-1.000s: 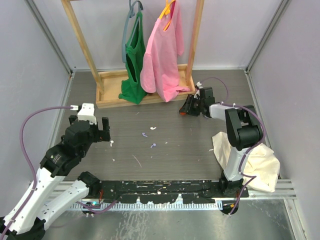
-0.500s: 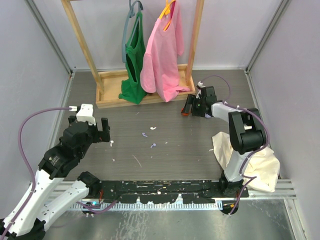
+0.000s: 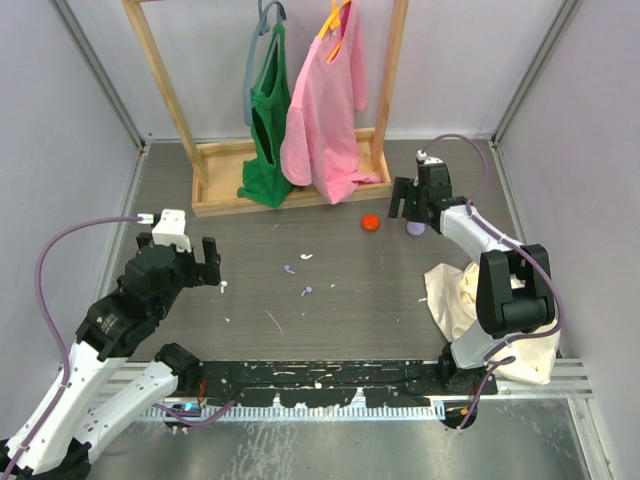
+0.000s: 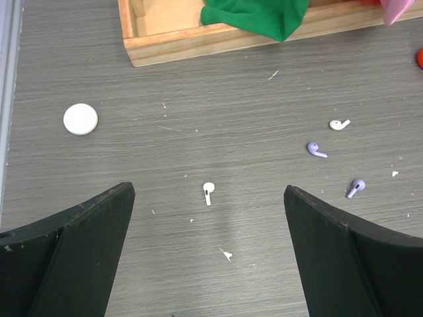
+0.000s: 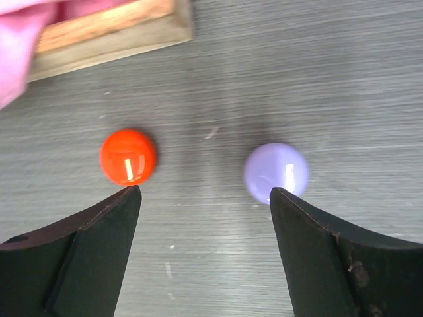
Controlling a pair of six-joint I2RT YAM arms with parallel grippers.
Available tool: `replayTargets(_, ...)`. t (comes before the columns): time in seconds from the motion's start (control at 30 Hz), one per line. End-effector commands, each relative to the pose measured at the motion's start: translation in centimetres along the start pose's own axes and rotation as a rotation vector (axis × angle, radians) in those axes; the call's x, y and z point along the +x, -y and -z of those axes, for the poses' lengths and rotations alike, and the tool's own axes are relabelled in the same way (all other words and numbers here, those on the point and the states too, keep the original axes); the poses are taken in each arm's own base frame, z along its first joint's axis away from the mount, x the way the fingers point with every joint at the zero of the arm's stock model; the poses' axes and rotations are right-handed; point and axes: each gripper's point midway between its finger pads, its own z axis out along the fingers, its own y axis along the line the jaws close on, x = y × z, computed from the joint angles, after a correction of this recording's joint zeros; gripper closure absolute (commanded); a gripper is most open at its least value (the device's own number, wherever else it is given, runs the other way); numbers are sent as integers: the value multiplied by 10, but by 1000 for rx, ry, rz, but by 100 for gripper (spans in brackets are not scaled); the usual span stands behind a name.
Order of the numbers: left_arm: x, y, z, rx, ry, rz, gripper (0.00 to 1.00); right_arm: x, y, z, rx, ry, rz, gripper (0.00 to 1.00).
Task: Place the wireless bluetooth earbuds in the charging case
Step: Place the charging case at the center of the board, then pick up the charging case at the center of the board.
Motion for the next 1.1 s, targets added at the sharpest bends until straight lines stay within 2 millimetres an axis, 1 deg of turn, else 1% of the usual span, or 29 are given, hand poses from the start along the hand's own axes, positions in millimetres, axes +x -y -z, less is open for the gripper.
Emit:
replayTargets(0.0, -14, 4, 1, 17, 57, 41, 2, -13, 43, 10, 172, 51, -4, 15)
replayTargets(0.13, -14, 4, 1, 23, 58, 42, 2, -12, 59, 3, 183, 34, -16, 14)
replayTargets(0.17, -14, 4, 2, 22, 58, 41, 2, -12, 60, -1, 171, 23, -17, 14)
replayTargets(0.3, -14, 4, 2, 23, 58, 41, 2, -9, 58, -15, 114, -11, -35, 13)
replayTargets(0.4, -13, 5, 1, 24, 55, 41, 2, -9, 60, -24, 116, -25, -22, 12)
replayTargets(0.5, -14, 6, 1, 29, 55, 41, 2, -13, 59, -33, 101, -30, 1, 11)
replayTargets(0.67, -14, 7, 1, 34, 55, 40, 2, -11, 47, -45, 26, -51, 8, 11)
replayTargets(0.77, -14, 6, 1, 34, 56, 40, 2, -1, 44, -52, -1, -83, -9, 11)
replayTargets(0.87, -14, 7, 1, 38, 57, 41, 2, 10, 40, -55, -28, -113, -27, 12)
replayTargets(0.93, -14, 7, 2, 40, 56, 41, 2, 18, 36, -54, -48, -134, -42, 13)
replayTargets(1.07, -14, 7, 2, 43, 61, 42, 2, 32, 29, -45, -84, -169, -66, 15)
